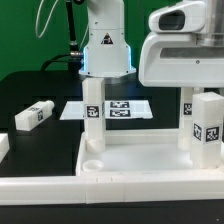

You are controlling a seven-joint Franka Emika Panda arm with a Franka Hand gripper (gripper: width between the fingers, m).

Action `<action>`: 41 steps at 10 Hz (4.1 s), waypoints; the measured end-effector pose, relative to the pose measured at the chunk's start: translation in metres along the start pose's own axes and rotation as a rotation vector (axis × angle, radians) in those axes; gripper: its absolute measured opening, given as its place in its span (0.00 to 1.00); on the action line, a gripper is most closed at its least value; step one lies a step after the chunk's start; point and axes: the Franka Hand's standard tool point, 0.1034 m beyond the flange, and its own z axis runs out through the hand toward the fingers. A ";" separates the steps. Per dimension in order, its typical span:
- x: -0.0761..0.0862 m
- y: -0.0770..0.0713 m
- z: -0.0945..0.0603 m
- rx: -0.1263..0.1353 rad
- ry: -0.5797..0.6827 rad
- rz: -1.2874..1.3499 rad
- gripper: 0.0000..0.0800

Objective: Assemble desk

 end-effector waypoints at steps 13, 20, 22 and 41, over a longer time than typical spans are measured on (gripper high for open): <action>0.027 0.023 -0.005 -0.017 0.047 -0.114 0.81; 0.027 0.024 -0.004 -0.009 0.048 0.212 0.36; 0.027 0.024 -0.004 -0.007 0.048 0.368 0.36; 0.026 0.092 -0.067 0.012 0.030 0.585 0.81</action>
Offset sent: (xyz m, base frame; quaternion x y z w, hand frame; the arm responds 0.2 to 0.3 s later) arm 0.0009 0.0043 0.0007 0.0401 0.0128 -0.0218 0.9989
